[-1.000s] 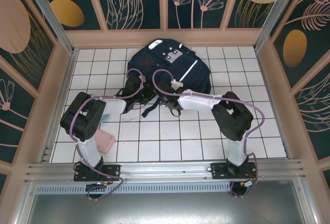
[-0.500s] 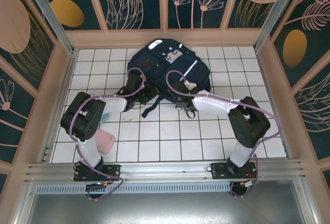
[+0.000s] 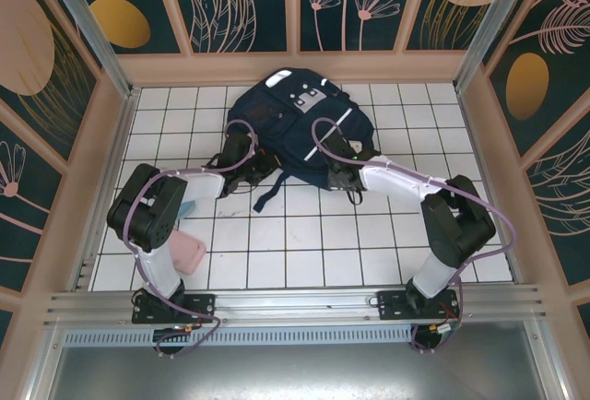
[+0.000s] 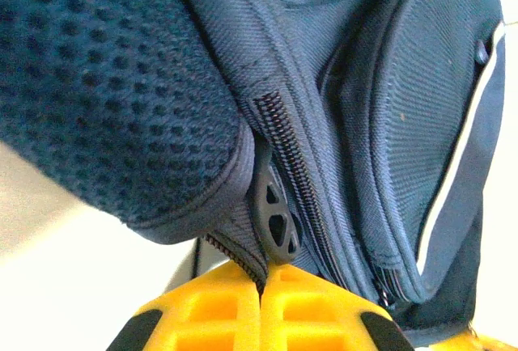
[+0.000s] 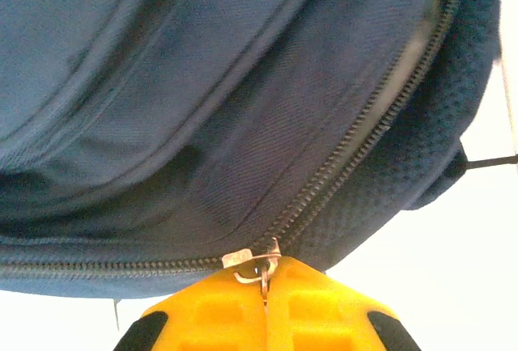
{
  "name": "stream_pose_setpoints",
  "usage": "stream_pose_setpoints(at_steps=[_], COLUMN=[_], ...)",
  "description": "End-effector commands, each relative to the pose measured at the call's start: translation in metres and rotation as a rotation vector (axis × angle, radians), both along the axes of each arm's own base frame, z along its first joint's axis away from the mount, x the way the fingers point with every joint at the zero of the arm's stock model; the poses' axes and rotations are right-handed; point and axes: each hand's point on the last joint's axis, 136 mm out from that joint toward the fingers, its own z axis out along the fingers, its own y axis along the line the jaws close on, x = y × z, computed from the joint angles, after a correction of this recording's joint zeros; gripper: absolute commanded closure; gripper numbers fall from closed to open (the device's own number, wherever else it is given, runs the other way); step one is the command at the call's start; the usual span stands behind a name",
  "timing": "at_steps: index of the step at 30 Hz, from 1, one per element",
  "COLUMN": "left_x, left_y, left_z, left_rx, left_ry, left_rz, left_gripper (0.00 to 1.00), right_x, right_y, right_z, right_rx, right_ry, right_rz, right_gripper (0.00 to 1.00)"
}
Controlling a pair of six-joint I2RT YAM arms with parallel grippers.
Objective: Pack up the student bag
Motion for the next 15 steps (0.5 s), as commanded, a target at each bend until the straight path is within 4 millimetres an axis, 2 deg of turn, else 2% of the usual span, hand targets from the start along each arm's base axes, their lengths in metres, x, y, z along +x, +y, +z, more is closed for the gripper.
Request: stream_pose_setpoints(at_steps=[1, 5, 8, 12, 15], left_x=[0.035, 0.030, 0.020, -0.001, -0.019], left_y=[0.054, 0.091, 0.106, 0.112, 0.091], left_z=[0.017, 0.017, 0.028, 0.033, 0.033], left_rx=[0.110, 0.211, 0.240, 0.205, 0.076], left_ry=[-0.077, -0.051, -0.057, -0.046, -0.027], left_rz=[0.174, 0.281, 0.320, 0.340, 0.278], left_gripper=[0.88, 0.57, 0.43, 0.36, 0.35], right_x=[-0.013, -0.022, -0.023, -0.026, -0.030], right_y=[0.048, 0.104, 0.138, 0.170, 0.181], right_z=[0.016, 0.025, 0.030, 0.038, 0.044], right_rx=[0.100, 0.226, 0.306, 0.345, 0.370], right_ry=[0.020, 0.030, 0.038, 0.038, 0.038], right_rz=[0.189, 0.314, 0.378, 0.439, 0.469], right_gripper=[1.00, 1.00, 1.00, 1.00, 1.00])
